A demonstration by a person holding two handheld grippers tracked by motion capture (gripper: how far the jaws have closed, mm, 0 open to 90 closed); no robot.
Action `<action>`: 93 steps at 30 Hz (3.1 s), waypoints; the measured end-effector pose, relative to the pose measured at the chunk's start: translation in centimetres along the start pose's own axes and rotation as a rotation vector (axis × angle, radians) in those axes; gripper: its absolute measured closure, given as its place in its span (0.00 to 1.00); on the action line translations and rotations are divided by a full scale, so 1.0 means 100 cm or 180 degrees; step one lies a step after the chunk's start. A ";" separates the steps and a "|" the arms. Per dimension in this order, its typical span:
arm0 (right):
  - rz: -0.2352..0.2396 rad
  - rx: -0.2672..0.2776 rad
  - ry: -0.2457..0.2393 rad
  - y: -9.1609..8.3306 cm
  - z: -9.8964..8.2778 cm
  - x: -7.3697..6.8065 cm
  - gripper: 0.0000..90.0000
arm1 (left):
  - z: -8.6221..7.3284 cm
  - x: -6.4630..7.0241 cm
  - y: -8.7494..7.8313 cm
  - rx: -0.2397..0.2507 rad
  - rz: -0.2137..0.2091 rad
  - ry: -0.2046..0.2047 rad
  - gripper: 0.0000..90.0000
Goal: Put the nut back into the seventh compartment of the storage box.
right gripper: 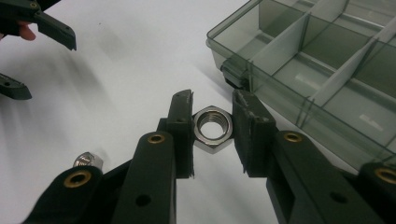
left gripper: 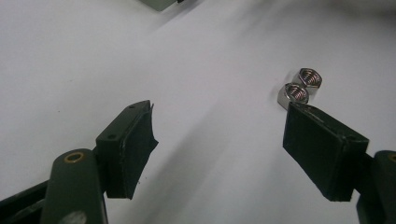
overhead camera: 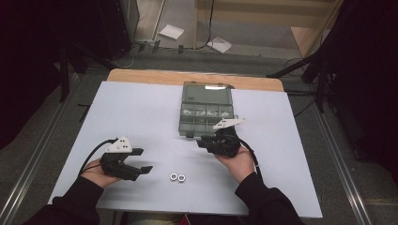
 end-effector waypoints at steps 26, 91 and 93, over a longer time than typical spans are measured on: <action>-0.0149 0.0108 0.0141 -0.007 0.017 0.032 0.80 | -0.008 -0.001 -0.001 -0.0007 0.0028 -0.0011 0.27; -0.0499 0.0041 0.0395 0.015 0.025 0.083 0.73 | -0.014 -0.003 -0.005 -0.0012 0.0075 -0.0025 0.27; -0.0449 0.0072 0.0415 0.014 0.026 0.082 0.65 | -0.015 -0.004 -0.007 -0.0098 0.0083 -0.0007 0.27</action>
Point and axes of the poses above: each handheld gripper's, and its own axes: y roughly forward along the jaws, z roughly out of its top, x roughly to its right, the point moved 8 cm from there along y, roughly forward along the jaws, and after that the axes turned 5 degrees about y, right-handed, at the moved point
